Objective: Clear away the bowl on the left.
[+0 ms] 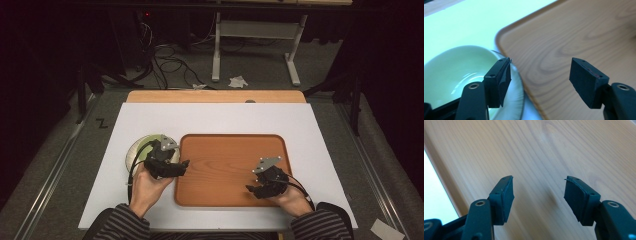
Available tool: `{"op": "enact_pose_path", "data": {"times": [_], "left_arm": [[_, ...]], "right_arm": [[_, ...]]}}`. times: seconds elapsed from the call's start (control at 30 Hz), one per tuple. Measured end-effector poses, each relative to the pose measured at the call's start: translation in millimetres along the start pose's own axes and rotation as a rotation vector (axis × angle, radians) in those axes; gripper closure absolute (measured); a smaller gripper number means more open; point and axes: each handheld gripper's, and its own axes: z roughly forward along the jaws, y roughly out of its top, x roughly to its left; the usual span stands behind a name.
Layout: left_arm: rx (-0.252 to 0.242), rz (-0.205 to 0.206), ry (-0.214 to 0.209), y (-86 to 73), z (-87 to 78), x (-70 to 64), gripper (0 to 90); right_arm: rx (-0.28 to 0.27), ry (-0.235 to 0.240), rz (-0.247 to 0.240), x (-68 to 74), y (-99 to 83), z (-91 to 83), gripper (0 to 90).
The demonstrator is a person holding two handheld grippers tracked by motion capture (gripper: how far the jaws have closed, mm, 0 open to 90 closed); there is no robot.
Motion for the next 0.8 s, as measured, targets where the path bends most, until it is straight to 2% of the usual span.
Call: {"op": "enact_pose_path", "data": {"times": [0.13, 0.2, 0.3, 0.37, 0.4, 0.8], "left_arm": [[-0.004, -0.024, 0.020, -0.5, -1.9, 10.2, 33.6], [0.001, -0.055, 0.028, -1.3, -2.5, 19.6, 33.1], [-0.001, -0.072, 0.029, -1.6, -3.4, 26.6, 32.8], [0.008, -0.105, 0.022, -2.4, -3.7, 32.0, 31.8], [0.008, -0.110, 0.027, -2.9, -3.8, 34.4, 31.7], [0.037, -0.204, 0.105, -9.2, -0.1, 68.4, 30.5]], "right_arm": [[0.003, 0.002, -0.006, -0.6, -0.1, 0.2, 42.1], [0.007, 0.002, -0.006, -0.1, -0.1, 0.1, 42.1], [0.007, 0.004, -0.006, -0.3, -0.2, 0.3, 42.0], [0.013, 0.008, -0.002, 0.0, -0.1, 1.5, 41.9], [0.018, 0.010, -0.014, -0.3, -0.1, 1.9, 42.0], [0.014, 0.006, -0.005, 0.9, 0.3, 2.5, 42.0]]}}
